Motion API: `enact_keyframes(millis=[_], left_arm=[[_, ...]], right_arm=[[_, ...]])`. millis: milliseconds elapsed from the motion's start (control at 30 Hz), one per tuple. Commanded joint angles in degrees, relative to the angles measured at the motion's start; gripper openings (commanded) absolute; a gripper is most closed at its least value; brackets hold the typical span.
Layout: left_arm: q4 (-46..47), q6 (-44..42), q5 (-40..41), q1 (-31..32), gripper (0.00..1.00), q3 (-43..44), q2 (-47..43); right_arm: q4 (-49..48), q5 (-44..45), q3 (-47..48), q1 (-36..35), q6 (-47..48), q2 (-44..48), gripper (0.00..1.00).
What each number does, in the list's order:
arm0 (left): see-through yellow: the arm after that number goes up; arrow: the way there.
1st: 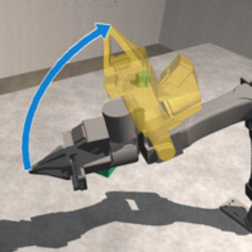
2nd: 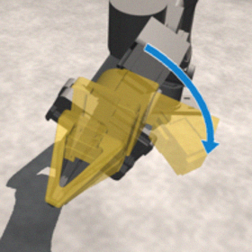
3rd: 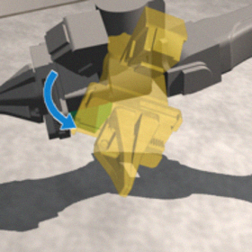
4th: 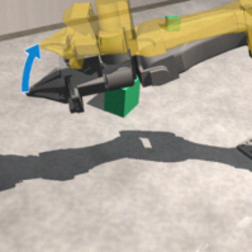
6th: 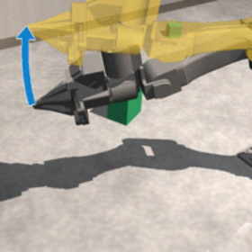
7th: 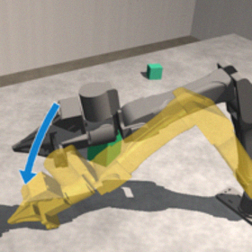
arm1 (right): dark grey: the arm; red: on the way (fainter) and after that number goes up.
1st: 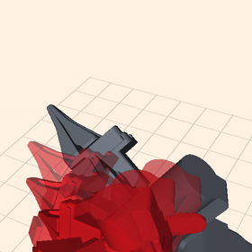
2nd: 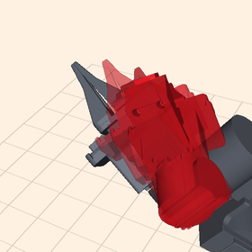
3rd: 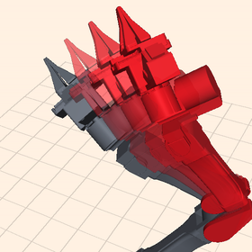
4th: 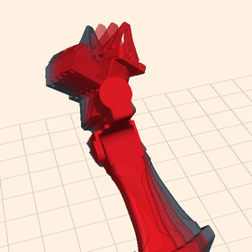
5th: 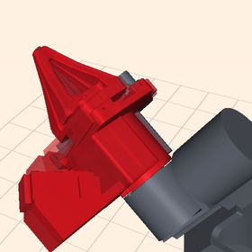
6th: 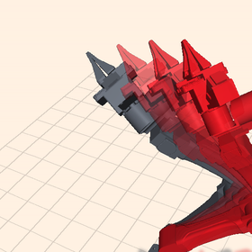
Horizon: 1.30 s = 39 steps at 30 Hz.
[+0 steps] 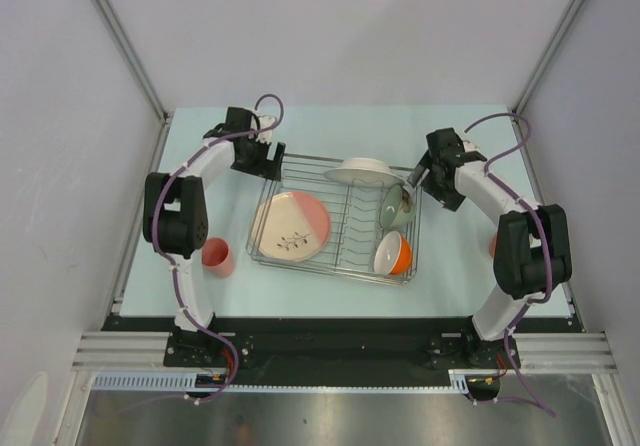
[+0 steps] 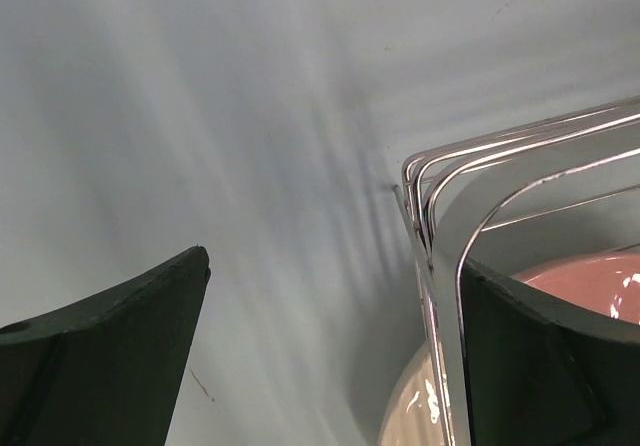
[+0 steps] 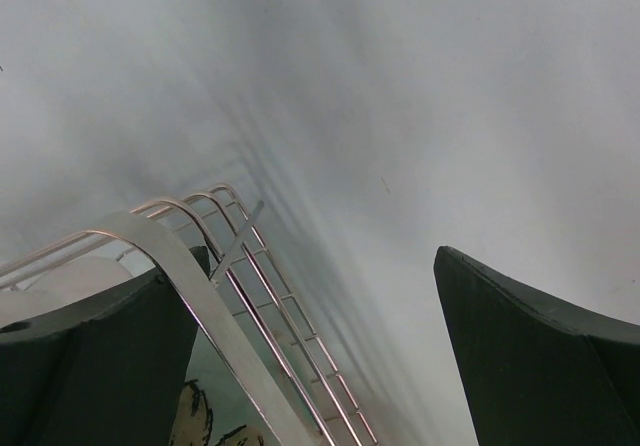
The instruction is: Load the mixed dishes into the dish rack
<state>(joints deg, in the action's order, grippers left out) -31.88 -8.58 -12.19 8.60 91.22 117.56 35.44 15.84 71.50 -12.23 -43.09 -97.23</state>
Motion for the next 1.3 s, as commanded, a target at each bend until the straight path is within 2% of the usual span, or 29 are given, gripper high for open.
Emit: enact_keyframes(millis=[0,167,367,500,567,633,700,733,833,967,1067,1133,1233,1267], left_arm=[[-3.37,-2.76,3.4,-0.51,1.0,-4.29,-0.57],[-3.45,-2.67,3.57,-0.51,1.0,-4.56,-0.58],[-3.72,-2.59,3.66,-0.51,1.0,-4.74,-1.1],[-5.91,-2.23,2.35,-0.51,1.0,-2.72,-1.98],[-8.1,-1.97,1.38,-0.95,1.0,-0.44,-3.29],[-10.64,-1.88,0.06,-1.39,1.0,1.23,-5.31],[-12.41,-2.14,-0.73,-2.01,1.0,3.25,-6.81],[-13.9,-2.4,-1.6,-2.18,1.0,3.7,-7.51],[-17.15,-2.67,-4.15,-3.23,1.0,5.28,-10.76],[-20.76,-3.46,-7.75,-4.82,1.0,5.72,-15.68],[-22.53,-5.39,-7.16,-6.31,1.0,3.54,-18.84],[-21.13,-7.67,-4.79,-7.71,1.0,0.73,-20.43],[-16.65,-12.68,3.2,-8.42,1.0,-7.52,-22.37],[-14.9,-14.0,5.48,-8.42,1.0,-12.94,-23.07]], right_arm=[[-0.9,-0.1,2.41,2.21,0.99,2.39,1.0],[0.77,-2.12,1.97,1.24,0.55,9.24,1.0],[0.6,0.77,1.97,1.25,0.11,21.8,1.0],[-3.62,-1.5,1.97,-4.1,1.25,28.4,1.0],[-5.81,1.55,2.06,-13.84,2.56,29.29,1.0],[-7.13,5.93,1.97,-24.71,2.66,27.55,1.0],[-8.27,8.15,1.97,-31.25,2.13,25.44,1.0],[-8.8,10.77,1.97,-36.93,2.39,24.21,1.0],[-10.74,11.5,1.88,-41.81,1.53,19.02,1.0],[-12.32,7.47,1.19,-42.44,-1.99,11.82,1.0],[-15.22,4.56,0.74,-42.79,-3.84,8.65,1.0],[-16.28,3.59,0.74,-42.79,-4.98,5.66,1.0],[-17.86,2.36,0.74,-42.62,-5.86,2.14,1.0],[-18.12,2.27,0.74,-42.79,-6.21,1.35,1.0]])
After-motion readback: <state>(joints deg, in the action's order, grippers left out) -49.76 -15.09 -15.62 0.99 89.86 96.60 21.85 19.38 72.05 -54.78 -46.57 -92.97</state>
